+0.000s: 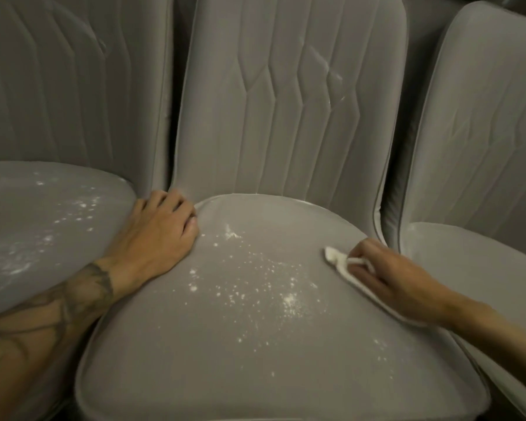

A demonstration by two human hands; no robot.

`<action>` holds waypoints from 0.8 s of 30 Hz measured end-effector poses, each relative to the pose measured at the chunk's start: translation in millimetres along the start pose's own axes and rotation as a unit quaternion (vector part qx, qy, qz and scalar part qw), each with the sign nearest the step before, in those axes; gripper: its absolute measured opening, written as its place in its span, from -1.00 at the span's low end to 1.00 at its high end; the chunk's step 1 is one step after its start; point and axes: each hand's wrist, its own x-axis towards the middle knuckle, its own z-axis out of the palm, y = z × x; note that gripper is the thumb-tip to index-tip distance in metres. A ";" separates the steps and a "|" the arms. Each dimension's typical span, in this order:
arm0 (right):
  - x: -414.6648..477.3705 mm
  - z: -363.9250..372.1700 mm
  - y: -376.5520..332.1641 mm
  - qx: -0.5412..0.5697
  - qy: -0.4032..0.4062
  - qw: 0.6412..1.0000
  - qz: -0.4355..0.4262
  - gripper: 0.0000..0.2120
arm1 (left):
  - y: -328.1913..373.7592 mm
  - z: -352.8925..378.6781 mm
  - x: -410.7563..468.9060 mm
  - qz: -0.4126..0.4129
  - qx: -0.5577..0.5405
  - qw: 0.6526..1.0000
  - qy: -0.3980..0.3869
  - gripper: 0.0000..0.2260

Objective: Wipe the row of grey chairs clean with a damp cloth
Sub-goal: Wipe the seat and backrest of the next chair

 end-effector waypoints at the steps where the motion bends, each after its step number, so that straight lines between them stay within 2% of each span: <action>1: 5.4 -3.8 7.2 -0.007 0.009 0.998 0.054 -0.75 | 0.0 -0.2 0.1 -0.001 0.000 1.000 -0.003 -0.69; 3: 13.9 -0.9 10.7 -0.015 0.027 0.992 0.122 -0.80 | -0.4 -0.1 0.2 -0.004 -0.002 1.000 -0.009 -0.69; 4: 14.4 3.6 3.0 -0.020 0.034 0.993 0.110 -0.82 | -1.0 0.3 0.4 -0.004 -0.004 1.000 -0.010 -0.68; 6: 4.0 14.2 -21.9 -0.004 0.040 0.999 0.017 -0.86 | -1.9 1.1 0.2 -0.003 -0.005 1.000 -0.010 -0.68; 8: -10.7 16.3 -40.0 0.023 0.013 0.998 -0.065 -0.87 | -2.2 1.3 0.4 0.000 0.001 1.000 -0.010 -0.68; 10: -12.4 8.2 -33.9 0.026 -0.020 0.997 -0.075 -0.86 | -1.8 0.3 0.4 -0.001 0.003 1.000 -0.011 -0.68; 12: 0.6 -0.5 -14.2 -0.004 -0.011 0.999 -0.031 -0.80 | -0.7 -0.8 0.4 -0.003 0.005 1.000 -0.014 -0.66; 13: 9.4 -4.5 -6.0 -0.018 -0.001 1.000 0.023 -0.77 | -0.5 -1.0 0.2 -0.003 0.006 1.000 -0.015 -0.66; 15: 22.2 -2.0 2.9 -0.031 0.023 0.991 0.128 -0.79 | -1.3 -0.9 -0.2 -0.003 0.006 1.000 -0.015 -0.66; 16: 21.6 2.7 -2.0 -0.036 0.030 0.989 0.138 -0.82 | -1.6 -0.4 -0.1 -0.001 0.005 1.000 -0.014 -0.66; 17: 15.4 8.2 -12.9 -0.035 0.040 0.992 0.110 -0.84 | -2.1 0.2 -0.3 -0.001 0.004 1.000 -0.012 -0.67; 19: -8.8 16.5 -38.0 -0.001 0.051 0.999 0.003 -0.86 | -2.6 1.3 -0.2 -0.002 0.007 1.000 -0.007 -0.67; 21: -30.4 15.3 -53.9 0.028 0.014 0.998 -0.059 -0.87 | -2.5 2.5 -0.2 -0.001 0.012 1.000 -0.003 -0.68; 24: -18.2 8.5 -38.3 0.011 0.012 0.999 -0.047 -0.84 | -2.6 2.2 -0.3 -0.002 0.006 1.000 -0.006 -0.69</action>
